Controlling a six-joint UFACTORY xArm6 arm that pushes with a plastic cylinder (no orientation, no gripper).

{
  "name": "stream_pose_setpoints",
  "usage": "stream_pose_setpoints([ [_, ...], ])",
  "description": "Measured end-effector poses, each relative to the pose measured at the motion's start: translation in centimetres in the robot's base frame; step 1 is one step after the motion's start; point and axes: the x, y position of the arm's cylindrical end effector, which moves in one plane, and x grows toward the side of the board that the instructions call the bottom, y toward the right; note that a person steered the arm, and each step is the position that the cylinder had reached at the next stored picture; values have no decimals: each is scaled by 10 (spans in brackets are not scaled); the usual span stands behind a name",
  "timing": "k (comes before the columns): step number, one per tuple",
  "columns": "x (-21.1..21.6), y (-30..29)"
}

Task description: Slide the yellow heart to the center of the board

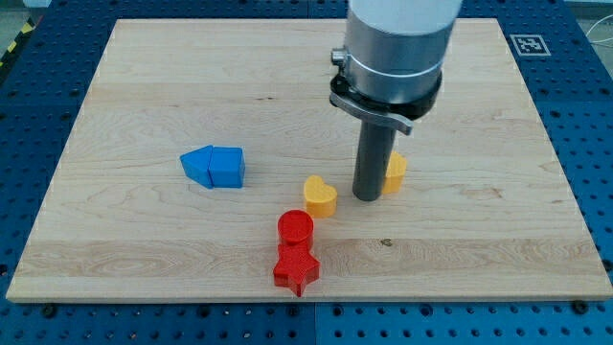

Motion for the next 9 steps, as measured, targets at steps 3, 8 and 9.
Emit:
stream_pose_setpoints([
  [3,37,-35],
  [8,-59,-101],
  [9,-83,-116],
])
